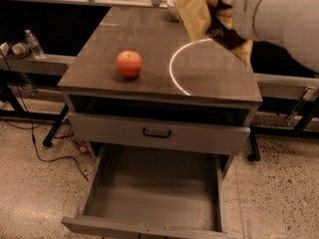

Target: Pick brown chip bag from middle drawer and place on counter

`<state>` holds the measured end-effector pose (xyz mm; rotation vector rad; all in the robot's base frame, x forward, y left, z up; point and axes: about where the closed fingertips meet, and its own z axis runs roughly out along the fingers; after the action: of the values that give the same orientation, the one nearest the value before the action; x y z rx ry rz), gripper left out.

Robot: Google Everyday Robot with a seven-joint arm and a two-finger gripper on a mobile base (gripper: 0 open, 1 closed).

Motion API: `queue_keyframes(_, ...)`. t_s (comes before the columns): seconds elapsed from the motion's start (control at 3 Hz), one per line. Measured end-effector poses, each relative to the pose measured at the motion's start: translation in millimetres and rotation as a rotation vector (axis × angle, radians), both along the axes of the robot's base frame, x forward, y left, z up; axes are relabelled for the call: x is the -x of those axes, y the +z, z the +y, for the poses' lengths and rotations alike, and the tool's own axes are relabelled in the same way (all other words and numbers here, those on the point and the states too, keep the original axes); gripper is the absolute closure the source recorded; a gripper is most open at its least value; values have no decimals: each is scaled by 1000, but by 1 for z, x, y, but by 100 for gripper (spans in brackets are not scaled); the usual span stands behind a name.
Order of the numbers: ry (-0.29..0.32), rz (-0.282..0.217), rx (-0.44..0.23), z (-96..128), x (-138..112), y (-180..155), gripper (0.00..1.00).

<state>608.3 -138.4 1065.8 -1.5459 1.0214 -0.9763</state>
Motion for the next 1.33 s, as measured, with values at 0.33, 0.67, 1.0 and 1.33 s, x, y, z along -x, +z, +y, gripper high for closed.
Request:
queue_keyframes(0.33, 57, -18, 8, 35, -56, -1, 100)
queue_keyframes(0.67, 57, -18, 8, 35, -56, -1, 100)
queue_keyframes(1.0, 53, -55, 20, 30, -71, -1, 100)
queue_keyframes(1.33, 42, -116, 31, 19, -111, -5, 100)
